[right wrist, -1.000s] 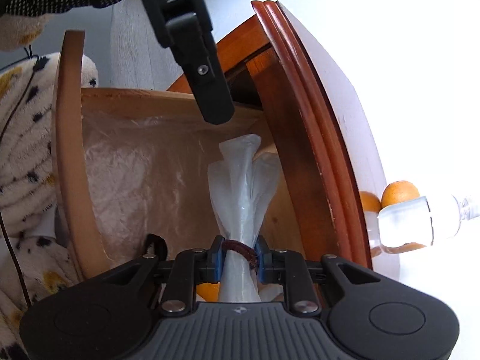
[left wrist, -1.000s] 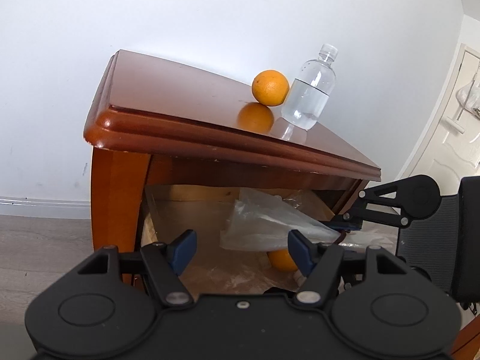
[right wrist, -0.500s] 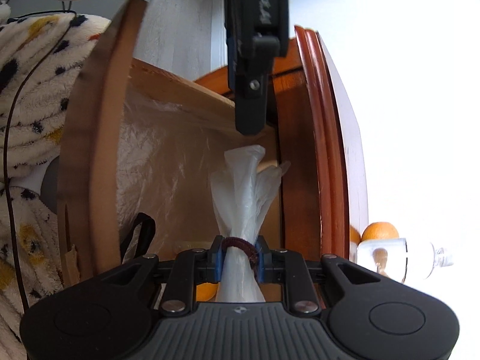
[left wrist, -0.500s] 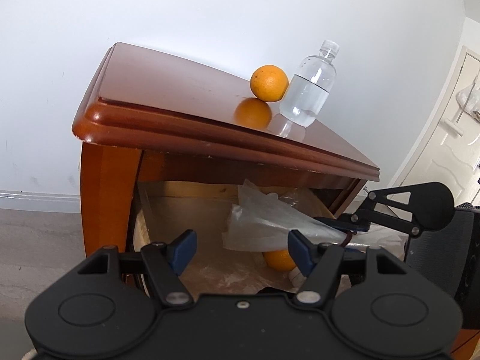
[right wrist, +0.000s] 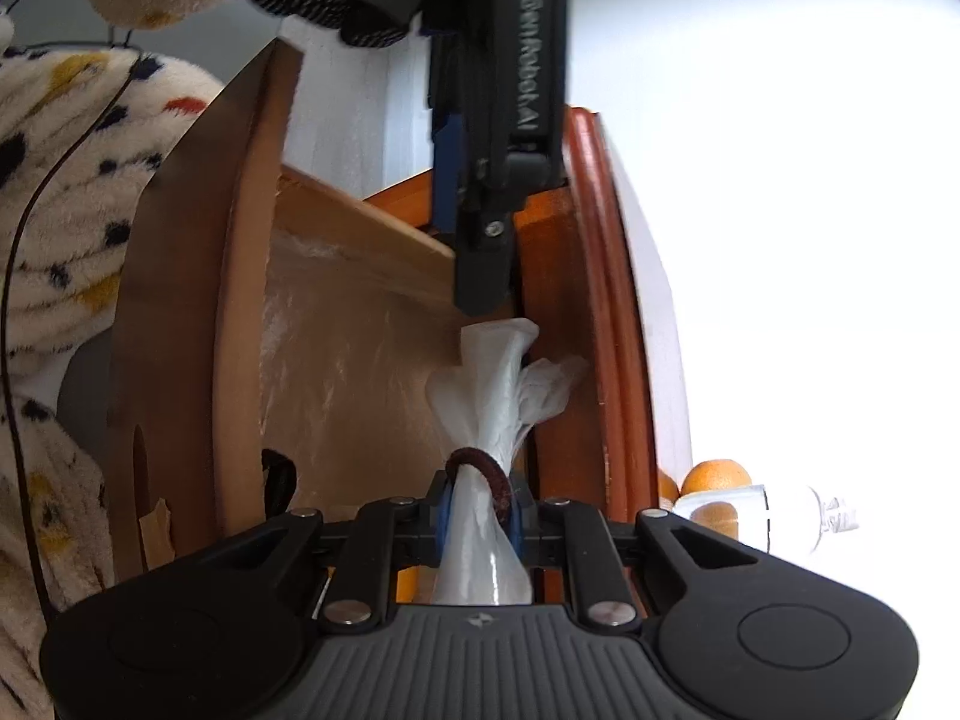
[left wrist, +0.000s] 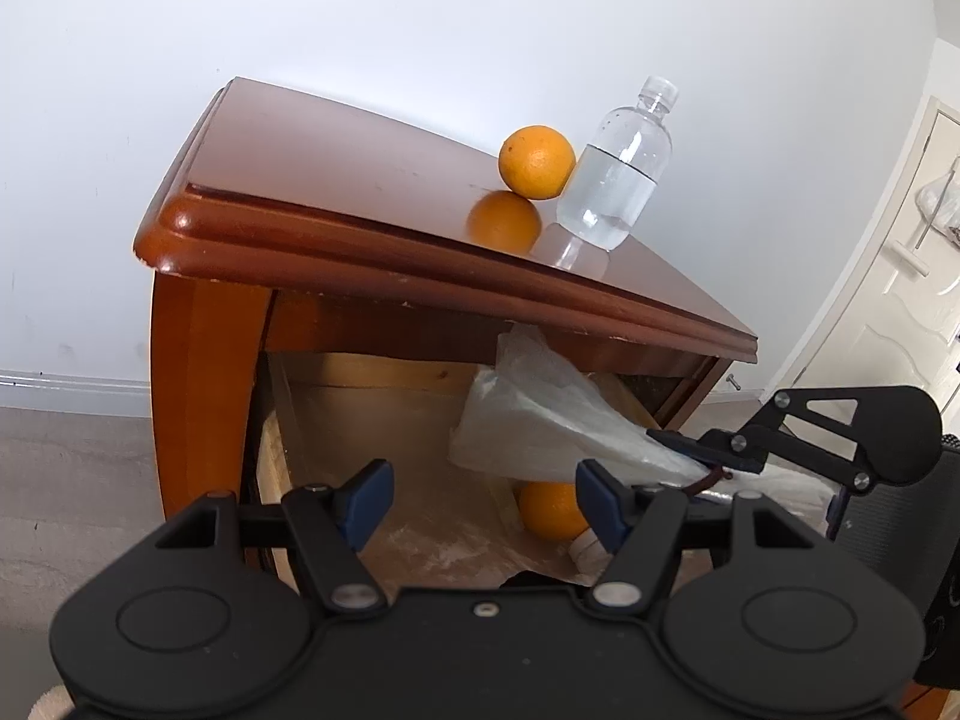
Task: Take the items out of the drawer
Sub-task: 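Lift the bundle with the right gripper up out of the drawer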
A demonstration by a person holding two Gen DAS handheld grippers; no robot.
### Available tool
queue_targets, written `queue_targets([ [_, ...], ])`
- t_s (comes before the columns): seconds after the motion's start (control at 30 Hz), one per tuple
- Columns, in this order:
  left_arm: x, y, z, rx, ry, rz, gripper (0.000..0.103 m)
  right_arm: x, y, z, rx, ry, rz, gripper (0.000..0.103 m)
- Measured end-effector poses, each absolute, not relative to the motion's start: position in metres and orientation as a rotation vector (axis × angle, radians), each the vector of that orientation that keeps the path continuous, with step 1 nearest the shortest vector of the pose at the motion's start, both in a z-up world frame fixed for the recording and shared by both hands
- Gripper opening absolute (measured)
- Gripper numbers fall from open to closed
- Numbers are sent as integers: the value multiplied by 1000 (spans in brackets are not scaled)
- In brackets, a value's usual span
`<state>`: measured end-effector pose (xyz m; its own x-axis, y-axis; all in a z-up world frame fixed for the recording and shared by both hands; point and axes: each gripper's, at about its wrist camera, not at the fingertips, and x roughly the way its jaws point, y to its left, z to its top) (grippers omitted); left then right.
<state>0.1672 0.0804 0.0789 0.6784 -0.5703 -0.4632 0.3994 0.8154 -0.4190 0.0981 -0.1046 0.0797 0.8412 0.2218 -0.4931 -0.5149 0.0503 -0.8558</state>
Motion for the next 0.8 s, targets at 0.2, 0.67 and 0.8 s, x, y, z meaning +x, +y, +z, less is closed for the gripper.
queue_targets([
  [0.2, 165, 78, 80, -298, 616, -554, 68, 91, -108, 95, -1337, 231, 574, 20],
  [0.67, 150, 78, 87, -296, 586, -527, 68, 81, -129, 114, -1083, 247, 618, 20],
  [0.8, 149, 78, 89, -299, 586, -518, 68, 84, -134, 105, -1051, 242, 588, 20],
])
